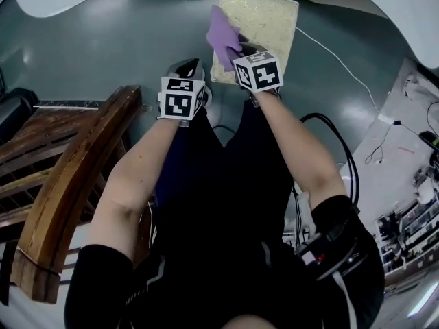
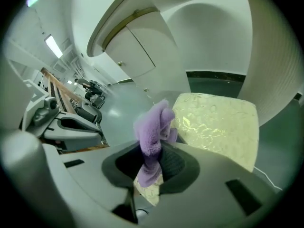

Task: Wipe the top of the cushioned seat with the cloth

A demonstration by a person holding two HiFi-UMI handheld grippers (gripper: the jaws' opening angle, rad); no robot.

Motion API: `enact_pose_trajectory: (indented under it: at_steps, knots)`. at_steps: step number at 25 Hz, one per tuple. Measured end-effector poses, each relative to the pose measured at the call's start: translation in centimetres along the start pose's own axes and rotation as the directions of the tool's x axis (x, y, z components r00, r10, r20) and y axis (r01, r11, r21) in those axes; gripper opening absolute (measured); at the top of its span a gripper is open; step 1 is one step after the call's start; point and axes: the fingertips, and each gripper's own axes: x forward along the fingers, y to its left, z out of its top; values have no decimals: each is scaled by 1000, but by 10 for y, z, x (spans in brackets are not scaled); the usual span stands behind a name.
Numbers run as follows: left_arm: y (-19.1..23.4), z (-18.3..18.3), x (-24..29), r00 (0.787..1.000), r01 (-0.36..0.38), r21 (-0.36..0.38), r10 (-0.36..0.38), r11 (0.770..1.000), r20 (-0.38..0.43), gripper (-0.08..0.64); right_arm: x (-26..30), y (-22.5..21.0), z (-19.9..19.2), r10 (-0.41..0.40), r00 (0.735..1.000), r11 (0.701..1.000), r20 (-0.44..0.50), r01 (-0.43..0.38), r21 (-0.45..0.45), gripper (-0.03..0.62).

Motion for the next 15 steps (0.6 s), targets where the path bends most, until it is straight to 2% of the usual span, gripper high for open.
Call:
enact_pose_trajectory:
  at_steps: [4,6,9,13,15]
  knots:
    - [17,-8,-2,999,-9,-24,10,1000,32,3,42,-1,-15,-36,998,999,-59,34,-27,89]
    - [23,-12,1,999,-11,-50,13,999,41,3,52,-11,-23,-60,996,998,-69,60,-4,89]
    - [22,-19,10,999,-3,-83,5,997,32,3,52,-25,-28,-72,995,996,-74,76,48,104]
    - [8,-18,22,1000,7,-61,-6,998,18,3,45,-35,-30,-70,993,997,-95,74,38,109]
    - [1,-13,26,1000,3,-67,-2,998,17,3,39,-43,-32,-64,994,996,-93,70,61,112]
